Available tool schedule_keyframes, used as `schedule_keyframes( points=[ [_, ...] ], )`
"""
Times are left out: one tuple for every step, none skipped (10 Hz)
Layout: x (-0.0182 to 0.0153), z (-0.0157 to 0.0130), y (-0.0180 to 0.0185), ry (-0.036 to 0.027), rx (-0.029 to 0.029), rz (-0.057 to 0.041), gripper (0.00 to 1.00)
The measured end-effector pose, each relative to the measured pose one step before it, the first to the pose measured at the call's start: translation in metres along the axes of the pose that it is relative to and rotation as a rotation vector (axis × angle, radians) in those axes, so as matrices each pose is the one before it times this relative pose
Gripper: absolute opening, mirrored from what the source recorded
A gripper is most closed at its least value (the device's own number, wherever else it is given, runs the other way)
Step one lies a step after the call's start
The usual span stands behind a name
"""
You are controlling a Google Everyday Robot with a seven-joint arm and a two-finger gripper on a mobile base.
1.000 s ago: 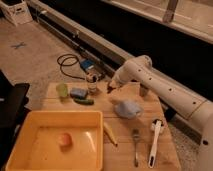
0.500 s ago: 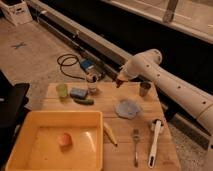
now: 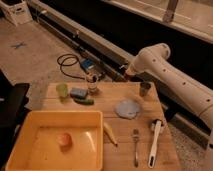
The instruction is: Place grapes in metal cup
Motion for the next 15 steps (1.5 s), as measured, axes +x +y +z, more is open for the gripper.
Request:
schedule_keyframes(
  points=[
    [0.01238, -0.00324, -0.01123, 0.01309, 0.01342, 0.02926, 0.0],
    [0.00797, -0.00029, -0.00756, 0.00729, 0.00084, 0.02553, 0.0],
    [0.00757, 0.00012, -0.00855, 0.00812, 0.00013, 0.02514, 0.0],
    [0.00846, -0.00063, -0.00986, 0.00995, 0.00257, 0.02413, 0.0],
    [0.00748, -0.00176, -0.00811, 0.00931, 0.0055, 0.02097, 0.0],
    [0.00664, -0.00112, -0.00633, 0.00739, 0.00425, 0.02109, 0.0],
    [0.00855, -0.00166, -0.00791, 0.00784, 0.00536, 0.02763, 0.0],
    [0.00741, -0.00038, -0.00558, 0.00728, 0.00313, 0.02275, 0.0],
    [0.0069, 0.00126, -0.00359, 0.00546, 0.00037, 0.01518, 0.0],
    [0.00793, 0.00125, -0.00346, 0.00512, 0.00161, 0.0215, 0.0],
    [0.00649, 0.00278, -0.00176, 0.00536, -0.0009, 0.01934, 0.0],
    [0.00246, 0.0014, -0.00073, 0.00219, -0.0012, 0.00915, 0.0],
    [0.00529, 0.00393, -0.00038, 0.00499, -0.00422, 0.0129, 0.0],
    [0.00444, 0.00187, -0.00067, 0.00299, -0.00239, 0.00992, 0.0],
    [0.00552, 0.00289, -0.00045, 0.00341, -0.00372, 0.00969, 0.0]
  ],
)
